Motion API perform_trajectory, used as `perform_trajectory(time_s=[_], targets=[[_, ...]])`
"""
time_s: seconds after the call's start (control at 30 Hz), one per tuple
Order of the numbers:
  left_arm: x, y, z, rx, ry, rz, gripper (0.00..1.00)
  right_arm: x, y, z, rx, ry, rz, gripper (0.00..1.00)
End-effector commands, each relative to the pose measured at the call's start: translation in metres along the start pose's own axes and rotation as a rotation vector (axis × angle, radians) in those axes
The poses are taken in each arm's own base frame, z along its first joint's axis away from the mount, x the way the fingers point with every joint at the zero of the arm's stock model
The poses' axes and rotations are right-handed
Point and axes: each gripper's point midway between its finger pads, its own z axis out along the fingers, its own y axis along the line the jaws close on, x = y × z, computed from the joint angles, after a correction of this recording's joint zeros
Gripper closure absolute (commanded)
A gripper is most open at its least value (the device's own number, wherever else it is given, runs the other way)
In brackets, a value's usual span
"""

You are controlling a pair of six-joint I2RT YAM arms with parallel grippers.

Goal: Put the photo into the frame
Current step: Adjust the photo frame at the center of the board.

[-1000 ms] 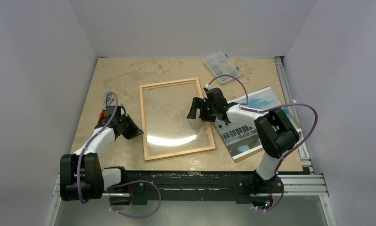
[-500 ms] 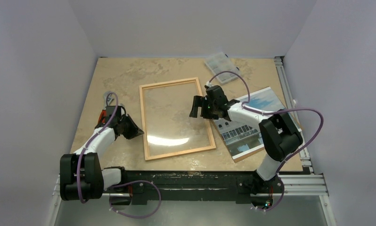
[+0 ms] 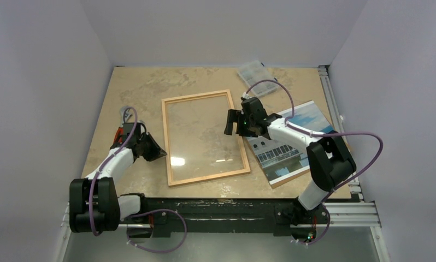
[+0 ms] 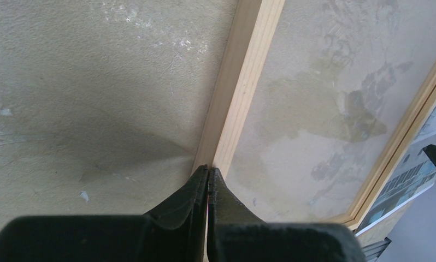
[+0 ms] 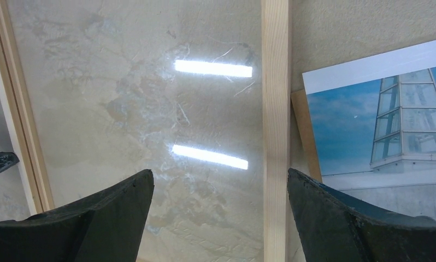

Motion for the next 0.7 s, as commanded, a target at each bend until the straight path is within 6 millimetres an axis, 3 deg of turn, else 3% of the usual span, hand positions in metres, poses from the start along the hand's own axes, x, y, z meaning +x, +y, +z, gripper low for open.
perform_trajectory(time_s=[0.0, 0.17, 0.4, 0.67], targets=[[0.006, 0.009, 0.001, -0.043, 0.006, 0.018, 0.93, -0.021, 0.001, -0.015, 0.01, -0.055, -0.014, 0.1], [0.006, -0.003, -0.002, 0.013, 0.018, 0.01, 0.68, -0.005, -0.013, -0.011, 0.038, -0.007, -0.019, 0.1], [0.001, -0.026, -0.013, 0.115, -0.005, 0.0, 0.43, 0.024, -0.019, -0.007, 0.018, 0.062, -0.025, 0.12], [0.007, -0.028, -0.01, 0.131, 0.03, -0.006, 0.34, 0.047, -0.015, -0.012, -0.029, 0.123, -0.027, 0.13]])
